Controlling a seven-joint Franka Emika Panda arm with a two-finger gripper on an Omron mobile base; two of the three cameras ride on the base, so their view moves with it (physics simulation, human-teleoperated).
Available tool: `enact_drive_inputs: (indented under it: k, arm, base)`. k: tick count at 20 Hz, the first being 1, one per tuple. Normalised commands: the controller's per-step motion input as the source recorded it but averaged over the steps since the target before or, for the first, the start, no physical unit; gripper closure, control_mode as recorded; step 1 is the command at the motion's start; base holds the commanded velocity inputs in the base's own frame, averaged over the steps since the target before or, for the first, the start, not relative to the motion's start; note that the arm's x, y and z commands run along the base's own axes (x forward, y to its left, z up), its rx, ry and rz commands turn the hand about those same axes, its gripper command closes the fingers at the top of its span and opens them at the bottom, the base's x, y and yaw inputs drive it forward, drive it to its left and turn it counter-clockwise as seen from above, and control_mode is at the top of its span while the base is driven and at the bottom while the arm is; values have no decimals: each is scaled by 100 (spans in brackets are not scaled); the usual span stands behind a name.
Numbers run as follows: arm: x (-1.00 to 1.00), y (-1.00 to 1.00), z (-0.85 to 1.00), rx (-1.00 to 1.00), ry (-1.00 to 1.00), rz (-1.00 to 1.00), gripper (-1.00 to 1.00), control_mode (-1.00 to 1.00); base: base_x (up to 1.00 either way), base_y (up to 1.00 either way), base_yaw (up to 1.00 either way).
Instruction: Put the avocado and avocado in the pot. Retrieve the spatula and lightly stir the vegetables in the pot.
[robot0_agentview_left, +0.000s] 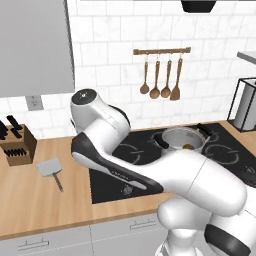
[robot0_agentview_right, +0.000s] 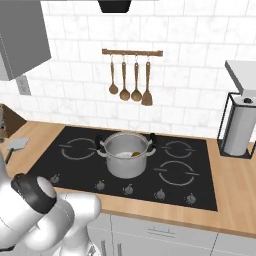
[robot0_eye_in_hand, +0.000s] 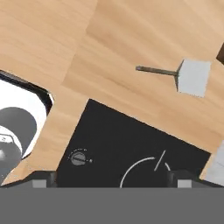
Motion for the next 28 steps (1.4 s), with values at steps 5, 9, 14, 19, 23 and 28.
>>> enact_drive_inputs:
  k: [5, 9, 14, 19, 23, 28]
  arm:
    - [10, 29, -33, -27, 0, 77, -100, -100]
    - [9, 37, -39, -23, 6, 67, -100, -100]
    - [15, 36, -40, -2, 8, 47, -100, -100]
    - [6, 48, -41, -3, 1, 15, -100, -100]
    - [14, 50, -36, -7, 1, 5, -100, -100]
    - [33, 27, -22, -10, 7, 1, -100, -100]
  base:
    - [0, 0, 0]
    - [0, 0, 0]
    - [0, 0, 0]
    - [0, 0, 0]
    - [0, 0, 0]
    - [0, 0, 0]
